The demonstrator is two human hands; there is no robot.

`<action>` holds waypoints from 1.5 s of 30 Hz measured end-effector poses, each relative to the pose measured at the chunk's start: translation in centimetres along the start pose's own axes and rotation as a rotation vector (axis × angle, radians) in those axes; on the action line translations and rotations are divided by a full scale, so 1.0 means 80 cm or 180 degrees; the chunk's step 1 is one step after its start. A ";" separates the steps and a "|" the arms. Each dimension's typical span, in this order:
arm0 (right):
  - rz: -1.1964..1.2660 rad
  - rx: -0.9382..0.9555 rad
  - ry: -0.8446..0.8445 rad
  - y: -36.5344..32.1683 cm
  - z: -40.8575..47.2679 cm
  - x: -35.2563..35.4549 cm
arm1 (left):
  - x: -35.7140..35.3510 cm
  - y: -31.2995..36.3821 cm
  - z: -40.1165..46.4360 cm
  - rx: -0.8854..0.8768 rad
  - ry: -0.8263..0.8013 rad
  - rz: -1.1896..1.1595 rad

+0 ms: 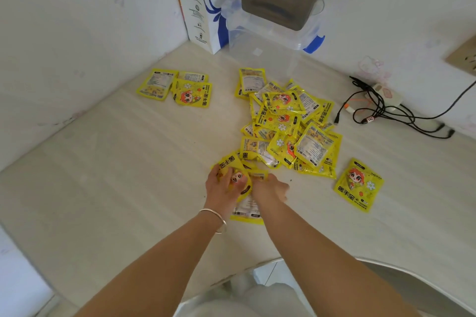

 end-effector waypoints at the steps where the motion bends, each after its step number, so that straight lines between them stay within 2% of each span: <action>1: 0.0125 -0.0026 -0.0039 0.000 -0.005 -0.005 | -0.005 0.001 0.001 -0.0028 0.0067 0.0022; 5: 0.0466 0.0150 -0.0130 -0.001 -0.013 -0.017 | -0.007 0.004 0.015 -0.0175 0.0556 0.0488; 9: 0.0449 0.0321 -0.0124 0.006 -0.009 -0.014 | 0.000 0.017 0.023 0.0358 0.0896 0.0249; 12: 0.0358 0.0480 0.0127 0.010 -0.008 -0.002 | 0.008 0.030 0.025 0.0616 0.0863 -0.0041; 15: 0.0417 0.0772 0.0330 0.016 0.000 0.019 | 0.008 0.032 0.036 0.1055 0.0763 0.0066; 17: 0.0360 0.0929 0.0385 0.017 0.012 0.037 | 0.003 0.030 0.039 0.1150 0.0733 0.0103; 21: 0.0327 0.1075 0.0402 0.019 0.035 0.069 | -0.009 0.038 0.041 0.1066 0.0753 0.0311; 26: 0.0604 0.0956 0.0338 0.023 0.051 0.091 | -0.021 0.050 0.054 0.0972 0.0740 0.0616; 32: 0.0844 0.0443 0.0190 0.031 0.067 0.083 | -0.033 0.056 0.063 0.0780 0.0629 0.1756; 34: 0.1050 0.0293 0.0164 0.032 0.071 0.074 | -0.037 0.058 0.064 0.0718 0.0647 0.1593; 39: 0.1009 0.0276 0.0117 0.026 0.069 0.062 | -0.039 0.064 0.049 0.0767 0.0710 0.0165; 45: 0.0855 0.0401 0.0108 0.025 0.066 0.052 | -0.019 0.035 0.031 0.1105 0.0627 -0.0586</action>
Point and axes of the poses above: each hand's wrist, its own z-axis towards the middle knuckle, its own x-axis out of the back of the hand, y = z × x, the point moved 1 cm from there along z, towards the middle knuckle, and after that the axes turned 8 degrees about y, right-handed, at the moved point
